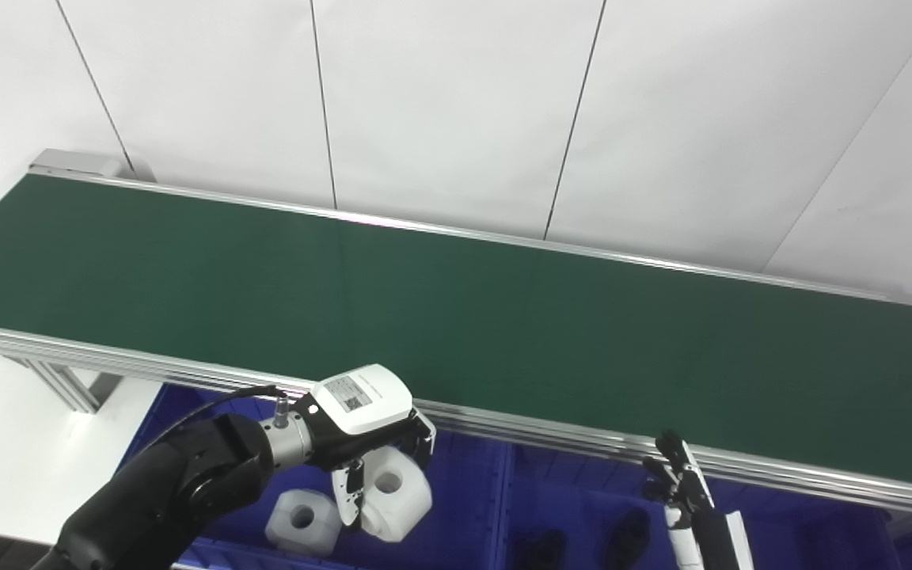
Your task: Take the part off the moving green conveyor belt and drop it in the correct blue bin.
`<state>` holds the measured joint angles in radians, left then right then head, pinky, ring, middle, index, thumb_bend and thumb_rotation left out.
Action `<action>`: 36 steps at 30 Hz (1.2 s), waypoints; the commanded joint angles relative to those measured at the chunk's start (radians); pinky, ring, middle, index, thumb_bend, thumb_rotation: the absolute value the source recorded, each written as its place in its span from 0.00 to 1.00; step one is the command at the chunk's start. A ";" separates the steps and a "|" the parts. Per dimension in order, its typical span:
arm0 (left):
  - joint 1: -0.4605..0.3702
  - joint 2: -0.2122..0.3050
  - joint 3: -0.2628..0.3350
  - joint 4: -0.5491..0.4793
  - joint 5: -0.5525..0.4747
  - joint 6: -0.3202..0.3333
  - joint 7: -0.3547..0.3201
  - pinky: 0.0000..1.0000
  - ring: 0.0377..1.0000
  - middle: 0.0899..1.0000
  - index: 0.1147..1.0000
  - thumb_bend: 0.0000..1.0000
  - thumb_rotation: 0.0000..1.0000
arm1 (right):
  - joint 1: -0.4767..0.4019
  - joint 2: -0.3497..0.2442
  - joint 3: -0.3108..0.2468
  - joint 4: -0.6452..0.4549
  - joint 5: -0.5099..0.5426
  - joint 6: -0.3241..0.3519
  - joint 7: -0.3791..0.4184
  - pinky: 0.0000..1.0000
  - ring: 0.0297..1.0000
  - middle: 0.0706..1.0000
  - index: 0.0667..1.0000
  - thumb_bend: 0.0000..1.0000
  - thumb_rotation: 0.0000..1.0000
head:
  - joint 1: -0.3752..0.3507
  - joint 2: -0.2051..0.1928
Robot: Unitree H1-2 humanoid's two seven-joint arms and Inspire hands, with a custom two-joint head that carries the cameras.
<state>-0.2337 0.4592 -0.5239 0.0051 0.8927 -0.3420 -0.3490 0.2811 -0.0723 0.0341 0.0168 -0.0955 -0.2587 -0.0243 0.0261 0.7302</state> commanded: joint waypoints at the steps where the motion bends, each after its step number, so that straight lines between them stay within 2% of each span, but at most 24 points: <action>1: 0.009 -0.017 0.024 -0.005 0.020 0.022 0.055 0.52 0.51 0.47 0.39 0.52 0.00 | -0.008 0.011 0.000 -0.052 -0.001 0.018 0.000 0.84 0.87 0.94 0.96 0.90 0.97 | -0.003 0.019; 5: 0.048 -0.046 0.039 0.000 0.039 0.053 0.084 0.50 0.49 0.46 0.40 0.52 0.00 | -0.012 0.015 -0.002 -0.064 0.002 0.030 0.001 0.82 0.87 0.93 0.96 0.90 0.97 | -0.011 0.019; 9: 0.071 -0.058 0.038 0.000 0.073 0.060 0.101 0.52 0.50 0.48 0.39 0.52 0.00 | -0.009 0.013 -0.001 -0.078 -0.007 0.039 0.002 0.82 0.86 0.93 0.96 0.89 0.97 | 0.001 0.031; 11: 0.077 -0.060 0.042 -0.007 0.075 0.062 0.095 0.55 0.54 0.47 0.41 0.52 0.00 | -0.008 0.011 0.000 -0.079 -0.005 0.042 0.005 0.83 0.86 0.93 0.96 0.90 0.97 | -0.003 0.035; 12: 0.078 -0.058 0.043 -0.018 0.071 0.067 0.075 0.57 0.58 0.55 0.42 0.52 0.04 | -0.008 0.010 -0.001 -0.079 -0.003 0.043 0.007 0.84 0.87 0.93 0.96 0.90 0.97 | -0.003 0.035; 13: 0.079 -0.055 0.043 -0.030 0.066 0.076 0.052 0.63 0.66 0.65 0.57 0.78 0.20 | -0.008 0.009 -0.001 -0.081 -0.001 0.044 0.007 0.83 0.87 0.93 0.96 0.90 0.97 | -0.005 0.039; 14: 0.080 -0.051 0.042 -0.050 0.063 0.090 0.021 0.72 0.77 0.76 0.71 0.92 0.33 | -0.009 0.009 -0.001 -0.082 -0.004 0.041 0.006 0.82 0.87 0.93 0.96 0.90 0.97 | -0.005 0.039; 15: 0.082 -0.047 0.042 -0.073 0.061 0.106 -0.012 0.74 0.78 0.78 0.73 0.94 0.35 | -0.008 0.008 -0.001 -0.088 -0.006 0.042 0.006 0.81 0.87 0.93 0.96 0.90 0.97 | -0.006 0.042; 17: 0.088 -0.046 0.048 -0.115 0.044 0.130 -0.058 0.84 0.87 0.87 0.81 0.99 0.44 | -0.006 0.008 -0.001 -0.102 -0.008 0.050 0.005 0.82 0.87 0.93 0.96 0.90 0.97 | -0.003 0.046; 19: 0.096 -0.047 0.057 -0.155 0.016 0.145 -0.090 0.88 0.90 0.92 0.86 1.00 0.49 | -0.002 0.007 -0.001 -0.116 -0.006 0.067 0.008 0.82 0.86 0.93 0.96 0.89 0.97 | -0.002 0.048; 23: 0.112 -0.049 0.068 -0.237 -0.019 0.186 -0.158 0.90 0.92 0.94 0.89 1.00 0.57 | -0.001 0.004 -0.001 -0.120 -0.009 0.072 0.011 0.83 0.86 0.94 0.96 0.89 0.98 | -0.007 0.048; 27: 0.129 -0.050 0.082 -0.293 -0.054 0.215 -0.199 0.91 0.93 0.96 0.90 1.00 0.57 | -0.004 0.007 0.001 -0.115 -0.015 0.072 0.010 0.83 0.86 0.93 0.96 0.89 0.97 | -0.013 0.035; 32: 0.135 -0.042 0.104 -0.315 -0.075 0.224 -0.220 0.91 0.93 0.96 0.91 1.00 0.57 | -0.006 0.014 0.005 -0.103 -0.008 0.072 0.012 0.83 0.86 0.93 0.96 0.89 0.96 | -0.038 0.031; 34: 0.140 -0.044 0.121 -0.322 -0.107 0.221 -0.212 0.89 0.93 0.96 0.91 1.00 0.59 | -0.006 0.017 0.008 -0.100 -0.012 0.070 0.010 0.82 0.86 0.93 0.96 0.90 0.96 | -0.052 0.029; 36: 0.155 -0.063 0.157 -0.359 -0.195 0.253 -0.216 0.90 0.93 0.97 0.93 0.99 0.61 | -0.005 0.024 0.012 -0.098 -0.018 0.071 0.006 0.82 0.86 0.92 0.96 0.89 0.96 | -0.074 0.026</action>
<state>-0.0743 0.3991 -0.3953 -0.3001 0.7601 -0.1016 -0.5812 0.2827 -0.0596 0.0424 -0.0657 -0.1082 -0.1832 -0.0156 -0.0489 0.7548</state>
